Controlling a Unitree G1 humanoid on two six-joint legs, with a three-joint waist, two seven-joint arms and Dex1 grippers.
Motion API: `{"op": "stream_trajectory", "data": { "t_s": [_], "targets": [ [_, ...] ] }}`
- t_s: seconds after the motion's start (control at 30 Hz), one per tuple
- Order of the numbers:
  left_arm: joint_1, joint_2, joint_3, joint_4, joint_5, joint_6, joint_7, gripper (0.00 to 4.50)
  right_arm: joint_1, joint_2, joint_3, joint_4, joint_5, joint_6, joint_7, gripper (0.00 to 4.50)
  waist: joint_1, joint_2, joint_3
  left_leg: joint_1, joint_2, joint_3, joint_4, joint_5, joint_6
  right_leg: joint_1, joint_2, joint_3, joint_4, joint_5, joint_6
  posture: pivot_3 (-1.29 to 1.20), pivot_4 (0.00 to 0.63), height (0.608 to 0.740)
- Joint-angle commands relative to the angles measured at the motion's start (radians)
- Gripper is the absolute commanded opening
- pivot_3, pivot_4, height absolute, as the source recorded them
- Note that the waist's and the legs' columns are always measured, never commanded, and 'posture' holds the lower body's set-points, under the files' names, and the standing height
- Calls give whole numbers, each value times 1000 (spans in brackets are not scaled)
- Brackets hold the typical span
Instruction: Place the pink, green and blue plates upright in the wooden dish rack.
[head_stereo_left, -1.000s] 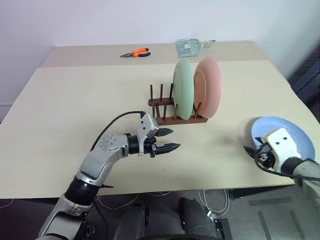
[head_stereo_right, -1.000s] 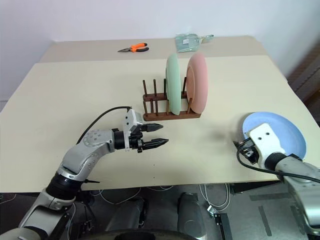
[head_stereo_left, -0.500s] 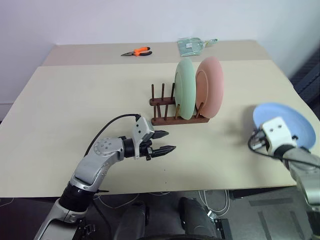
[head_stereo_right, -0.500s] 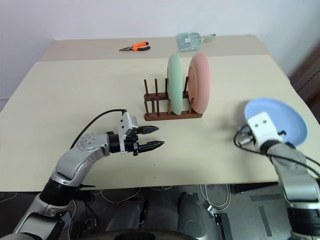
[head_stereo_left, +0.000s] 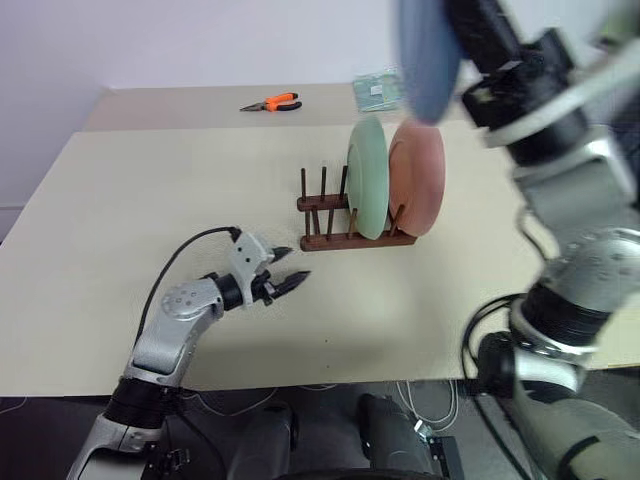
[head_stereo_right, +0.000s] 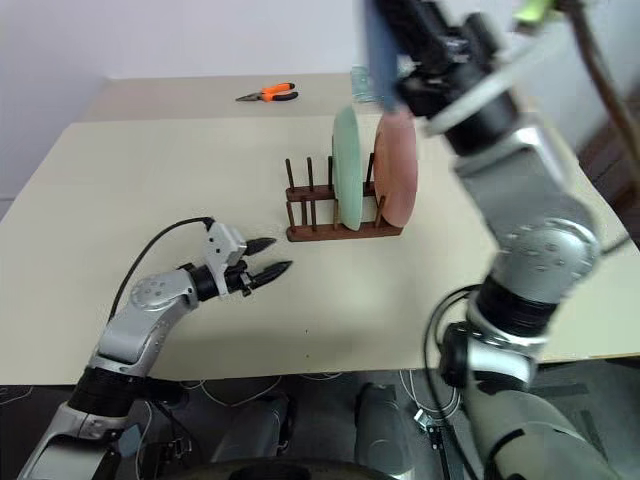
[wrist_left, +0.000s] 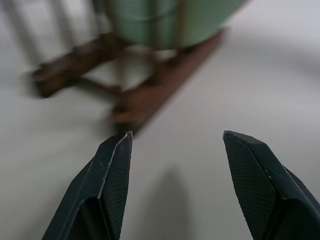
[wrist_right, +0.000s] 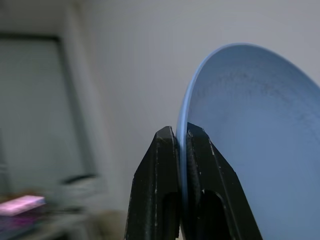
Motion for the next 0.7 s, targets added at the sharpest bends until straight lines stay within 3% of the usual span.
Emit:
{"op": "stream_trajectory", "data": {
  "t_s": [0.03, 0.2, 0.63, 0.7],
  "targets": [
    [19, 5, 89, 38, 8, -102, 34, 2986, -38, 89, 60, 55, 54, -5, -122, 35, 4, 0, -1, 0, 0, 0, -1, 0, 0, -1, 0, 0, 0, 0, 0, 0, 150, 740],
    [49, 26, 174, 53, -9, -153, 45, 2986, -4, 205, 91, 165, 57, -27, -270, 35, 3, -2, -1, -2, -1, 1, -1, 1, -2, -3, 0, 0, 1, 1, 0, 0, 150, 740],
    [57, 17, 198, 12, -71, -110, 12, 2986, 72, 260, 121, 207, 37, -21, -388, 35, -4, -1, -2, -1, 0, 2, -1, 1, -2, -4, 1, 0, 4, 1, 0, 0, 150, 740],
    [58, 16, 198, 5, -70, -104, 13, 2986, 72, 253, 114, 229, 36, -16, -390, 675, -4, -1, -2, -1, -1, 2, -1, 1, -2, -4, 1, 0, 4, 1, 0, 0, 150, 740]
  ]
}}
